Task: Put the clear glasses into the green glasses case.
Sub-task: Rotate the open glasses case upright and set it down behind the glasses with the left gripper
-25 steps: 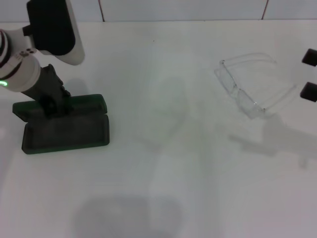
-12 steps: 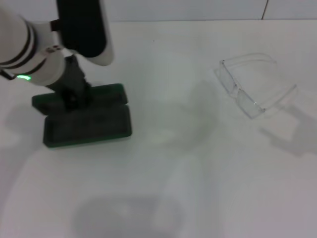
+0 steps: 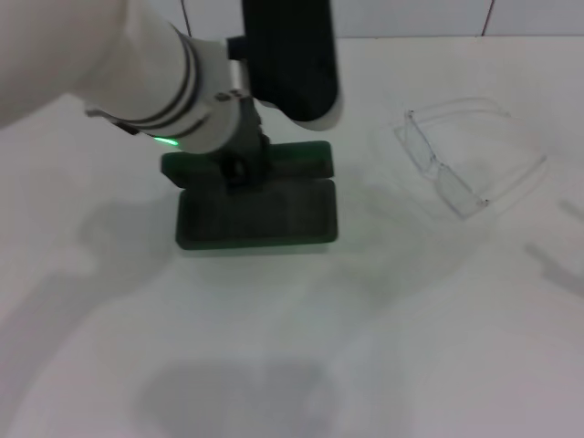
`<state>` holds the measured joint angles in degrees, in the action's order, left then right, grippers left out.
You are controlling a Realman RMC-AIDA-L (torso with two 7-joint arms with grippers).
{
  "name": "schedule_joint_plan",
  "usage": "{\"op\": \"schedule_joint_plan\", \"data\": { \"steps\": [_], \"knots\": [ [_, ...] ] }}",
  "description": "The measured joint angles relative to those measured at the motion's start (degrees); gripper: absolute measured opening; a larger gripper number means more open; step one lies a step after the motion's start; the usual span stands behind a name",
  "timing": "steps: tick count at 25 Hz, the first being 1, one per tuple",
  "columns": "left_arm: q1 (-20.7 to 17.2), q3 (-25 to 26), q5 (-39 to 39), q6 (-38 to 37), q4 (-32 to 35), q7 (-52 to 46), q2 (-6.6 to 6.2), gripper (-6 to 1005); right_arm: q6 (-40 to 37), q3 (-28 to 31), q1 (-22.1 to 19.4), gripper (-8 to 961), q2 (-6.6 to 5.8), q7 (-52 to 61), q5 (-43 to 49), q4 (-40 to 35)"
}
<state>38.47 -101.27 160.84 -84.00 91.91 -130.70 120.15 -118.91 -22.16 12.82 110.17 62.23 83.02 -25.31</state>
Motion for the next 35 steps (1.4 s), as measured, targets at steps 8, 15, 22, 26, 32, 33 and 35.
{"op": "schedule_joint_plan", "data": {
  "steps": [8,15,22,26,32,33,35],
  "knots": [
    [8.4,-5.7,-3.0,7.6,-12.8,-6.0,0.23,199,-0.6,0.4,-2.8,860,-0.2,-1.0,0.0,0.0],
    [13.1,-6.9,-6.4,11.8,-19.6,-7.6,0.35,200,-0.6,0.6,-3.0,860,-0.34,-1.8,0.1,0.0],
    [14.2,-8.7,-5.7,12.3,-19.9,-11.0,0.36,201,-0.4,0.7,-3.1,861,-0.4,-2.4,0.1,0.0],
    [13.9,-9.1,-5.2,12.4,-20.0,-11.3,0.34,202,-0.5,0.8,-3.0,860,-0.4,-2.5,0.1,0.0],
    [13.5,-9.9,-4.6,12.8,-20.0,-11.8,0.31,203,-0.7,0.8,-2.8,861,-0.47,-2.5,0.0,0.0],
    [13.5,-10.0,-4.5,12.8,-20.0,-11.9,0.31,203,-0.8,0.9,-2.8,861,-0.48,-2.5,0.0,0.0],
    [13.4,-10.1,-4.5,13.0,-20.1,-12.0,0.3,203,-0.8,1.2,-2.8,860,-0.49,-2.5,-0.1,0.0]
  ]
}}
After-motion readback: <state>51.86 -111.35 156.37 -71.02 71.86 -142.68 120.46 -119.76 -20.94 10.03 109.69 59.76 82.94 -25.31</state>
